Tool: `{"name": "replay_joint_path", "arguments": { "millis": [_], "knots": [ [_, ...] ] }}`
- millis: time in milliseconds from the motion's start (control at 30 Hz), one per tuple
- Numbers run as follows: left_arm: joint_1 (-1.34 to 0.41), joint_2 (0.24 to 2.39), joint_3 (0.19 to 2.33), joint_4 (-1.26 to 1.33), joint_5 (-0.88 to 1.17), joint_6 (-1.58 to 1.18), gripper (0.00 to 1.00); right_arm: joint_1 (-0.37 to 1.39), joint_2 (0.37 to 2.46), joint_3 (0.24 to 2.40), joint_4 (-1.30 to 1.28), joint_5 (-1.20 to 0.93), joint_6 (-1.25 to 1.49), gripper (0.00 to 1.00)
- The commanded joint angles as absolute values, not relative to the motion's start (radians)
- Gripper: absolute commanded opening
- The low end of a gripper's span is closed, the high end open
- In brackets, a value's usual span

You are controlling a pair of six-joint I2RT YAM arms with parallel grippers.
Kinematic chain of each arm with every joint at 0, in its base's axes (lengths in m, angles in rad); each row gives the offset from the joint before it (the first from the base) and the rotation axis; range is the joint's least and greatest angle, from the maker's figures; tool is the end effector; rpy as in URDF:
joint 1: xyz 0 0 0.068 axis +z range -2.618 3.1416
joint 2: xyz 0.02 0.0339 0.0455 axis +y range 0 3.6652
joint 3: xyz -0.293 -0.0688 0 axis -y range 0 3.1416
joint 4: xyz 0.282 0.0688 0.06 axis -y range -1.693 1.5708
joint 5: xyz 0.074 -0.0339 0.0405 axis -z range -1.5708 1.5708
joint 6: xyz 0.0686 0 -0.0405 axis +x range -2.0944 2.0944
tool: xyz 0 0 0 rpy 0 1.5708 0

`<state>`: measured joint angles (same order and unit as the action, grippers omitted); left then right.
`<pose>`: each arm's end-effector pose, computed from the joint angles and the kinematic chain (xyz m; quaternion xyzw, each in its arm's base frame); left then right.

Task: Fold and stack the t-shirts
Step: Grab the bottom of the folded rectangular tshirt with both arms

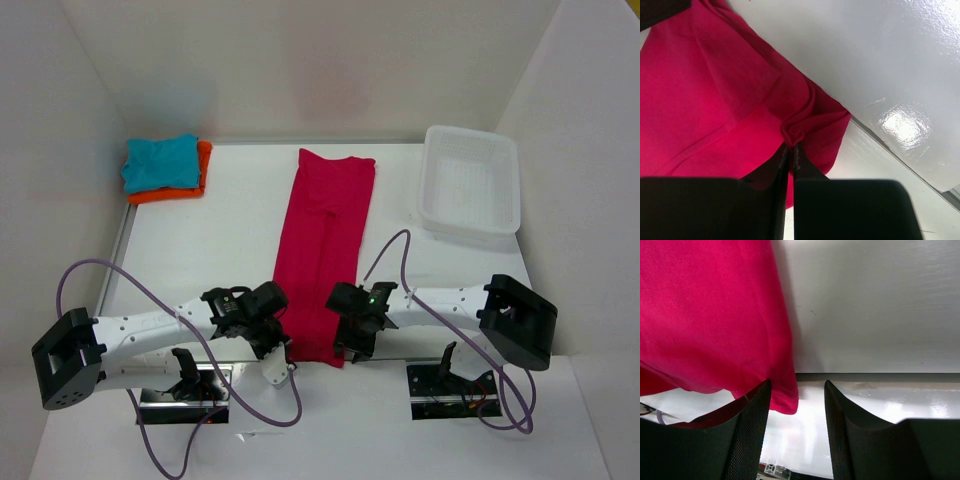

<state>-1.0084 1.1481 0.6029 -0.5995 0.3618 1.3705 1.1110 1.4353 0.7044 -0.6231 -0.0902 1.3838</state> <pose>0.1016 -0.2068 0.1600 0.9065 0.3225 -0.1355 0.2363 0.1103 0.2367 0.1213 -0.1302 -0.9846 -0.1167 0.0082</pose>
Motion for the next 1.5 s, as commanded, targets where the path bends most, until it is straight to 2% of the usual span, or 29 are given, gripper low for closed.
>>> {"name": "replay_joint_path", "arguments": {
  "millis": [0, 367, 600, 700, 900, 1133, 1467],
  "knots": [
    [-1.003, 1.126, 0.644, -0.598, 0.38, 1.319, 0.02, 1.126, 1.511, 0.733, -0.356, -0.092, 1.425, 0.51],
    [-1.003, 1.088, 0.634, -0.627, 0.39, 1.29, 0.02, 1.164, 1.523, 0.782, -0.342, -0.101, 1.46, 0.51],
    [-1.003, 1.078, 0.624, -0.627, 0.39, 1.29, 0.02, 1.198, 1.545, 0.916, -0.52, 0.018, 1.439, 0.51],
    [-1.003, 1.069, 0.615, -0.637, 0.39, 1.29, 0.02, 1.198, 1.481, 0.939, -0.599, 0.083, 1.454, 0.48],
    [-1.003, 1.069, 0.606, -0.637, 0.39, 1.29, 0.02, 1.207, 1.368, 0.917, -0.666, 0.15, 1.492, 0.48],
    [-1.003, 1.069, 0.606, -0.637, 0.39, 1.299, 0.02, 1.245, 1.393, 0.894, -0.699, 0.127, 1.515, 0.48],
    [-1.003, 1.06, 0.606, -0.646, 0.399, 1.299, 0.02, 1.267, 1.367, 0.821, -0.693, 0.075, 1.542, 0.56]
  ]
}}
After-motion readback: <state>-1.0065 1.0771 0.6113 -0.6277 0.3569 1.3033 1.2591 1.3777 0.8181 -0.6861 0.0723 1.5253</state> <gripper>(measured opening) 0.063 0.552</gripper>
